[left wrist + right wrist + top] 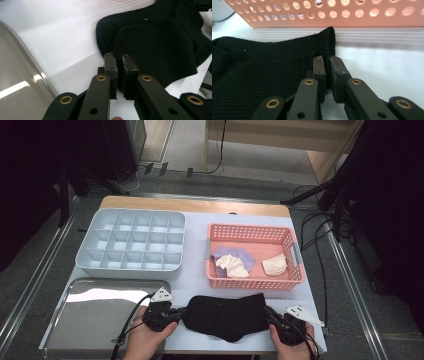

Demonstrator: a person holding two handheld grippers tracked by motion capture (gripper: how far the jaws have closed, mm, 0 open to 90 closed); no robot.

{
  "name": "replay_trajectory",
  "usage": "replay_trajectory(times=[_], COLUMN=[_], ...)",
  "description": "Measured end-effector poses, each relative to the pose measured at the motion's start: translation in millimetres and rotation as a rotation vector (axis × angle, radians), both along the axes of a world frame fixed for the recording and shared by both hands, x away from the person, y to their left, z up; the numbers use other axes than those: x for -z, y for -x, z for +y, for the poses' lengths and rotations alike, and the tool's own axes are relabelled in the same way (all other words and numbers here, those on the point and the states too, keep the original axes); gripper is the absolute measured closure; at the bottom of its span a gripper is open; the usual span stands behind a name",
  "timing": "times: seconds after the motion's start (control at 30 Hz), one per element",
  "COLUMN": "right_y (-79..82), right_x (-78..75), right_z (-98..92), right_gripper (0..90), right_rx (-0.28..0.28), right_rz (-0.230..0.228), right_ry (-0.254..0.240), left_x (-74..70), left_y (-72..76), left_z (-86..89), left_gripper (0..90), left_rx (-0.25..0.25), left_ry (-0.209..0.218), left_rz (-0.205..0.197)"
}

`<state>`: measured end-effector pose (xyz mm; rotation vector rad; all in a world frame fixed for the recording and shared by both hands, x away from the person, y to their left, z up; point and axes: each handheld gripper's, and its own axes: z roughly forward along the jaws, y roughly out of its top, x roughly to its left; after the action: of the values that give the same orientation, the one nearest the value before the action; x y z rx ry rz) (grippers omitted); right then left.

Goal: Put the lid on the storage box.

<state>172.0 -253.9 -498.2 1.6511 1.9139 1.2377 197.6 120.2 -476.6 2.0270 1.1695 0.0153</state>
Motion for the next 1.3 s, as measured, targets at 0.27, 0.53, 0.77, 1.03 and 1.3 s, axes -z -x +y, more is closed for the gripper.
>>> replay_trajectory(times=[0.27,0.53,0.77,1.03,1.3], right_y=[4.5,21.8,35.4,35.9,39.8], right_x=[0.0,-8.0,-12.9,-4.5,-20.2], right_z=[-13.2,-21.1,-15.5,4.5,3.2], right_gripper=[84.9,72.6,66.5,75.7,87.1], right_rx=[0.023,0.052,0.034,0.019,0.023], right_rz=[-0.002,-0.045,-0.018,0.050,-0.003], right_ry=[0.043,-0.001,-0.076,0.037,0.043], left_x=[-1.2,-6.4,-11.0,-10.2,-13.5], left_y=[2.8,5.4,8.2,11.9,12.7], left_z=[-3.3,2.3,7.5,5.4,7.1], left_gripper=[87.7,71.4,75.9,88.8,90.0], left_rx=[0.006,-0.011,0.005,0.047,0.054], left_ry=[-0.038,0.034,0.092,0.086,0.117], left_rz=[-0.041,-0.078,-0.098,-0.090,-0.086])
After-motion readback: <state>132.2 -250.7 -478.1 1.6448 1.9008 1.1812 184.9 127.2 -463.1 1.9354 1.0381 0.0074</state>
